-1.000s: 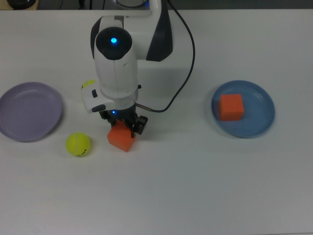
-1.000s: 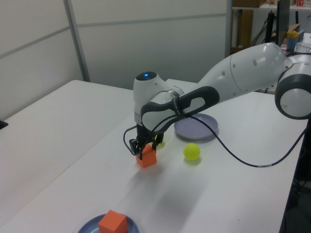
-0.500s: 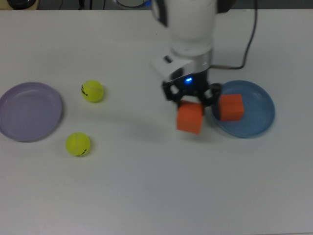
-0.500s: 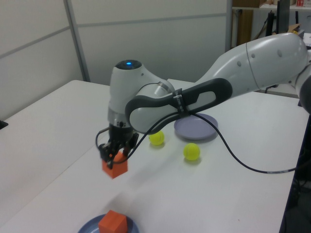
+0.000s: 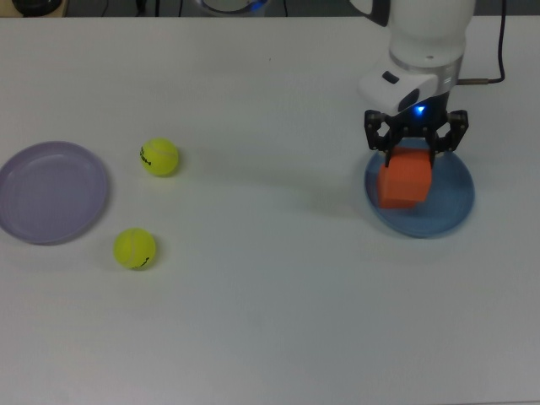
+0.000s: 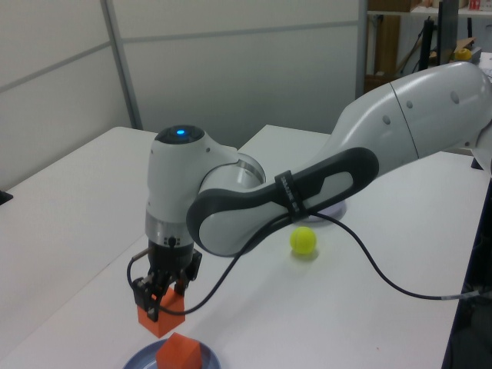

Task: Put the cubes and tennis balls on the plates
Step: 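Carry the second cube and stack it on the first cube, then open the gripper and lift away from the stacked cubes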

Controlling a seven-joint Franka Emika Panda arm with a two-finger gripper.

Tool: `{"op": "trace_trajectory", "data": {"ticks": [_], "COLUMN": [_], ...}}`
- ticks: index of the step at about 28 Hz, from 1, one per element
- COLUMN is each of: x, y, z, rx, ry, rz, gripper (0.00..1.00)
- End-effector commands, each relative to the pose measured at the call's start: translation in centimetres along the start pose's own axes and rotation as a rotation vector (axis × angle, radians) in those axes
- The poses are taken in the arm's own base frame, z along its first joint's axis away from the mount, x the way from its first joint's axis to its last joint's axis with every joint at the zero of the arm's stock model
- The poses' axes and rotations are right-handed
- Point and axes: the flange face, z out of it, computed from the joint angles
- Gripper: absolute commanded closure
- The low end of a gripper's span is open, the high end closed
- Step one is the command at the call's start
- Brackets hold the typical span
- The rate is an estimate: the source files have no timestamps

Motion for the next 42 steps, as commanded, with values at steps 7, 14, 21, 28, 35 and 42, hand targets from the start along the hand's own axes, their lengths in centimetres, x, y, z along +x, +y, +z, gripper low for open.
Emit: {"op": "trace_trajectory", "data": {"ticks": [7,14,21,28,35,42], "x": [-2.6,-2.9,-3.1,-3.3,-3.2,-3.0], "y": [-1.6,-1.6,-1.4,-1.3,-1.6,0.2], "z": [1.7,2.4,3.2,3.0,-1.1,-7.7], "rx": [-0.036,-0.047,-0.063,-0.099,-0.089,-0.098], "ry": [-0.036,-0.043,-0.048,-0.048,-0.024,-0.001], "rz": [-0.008,-0.003,0.004,-0.02,-0.022,0.009], "gripper": [1.0,1.0,1.0,0.0,0.0,0.0]}}
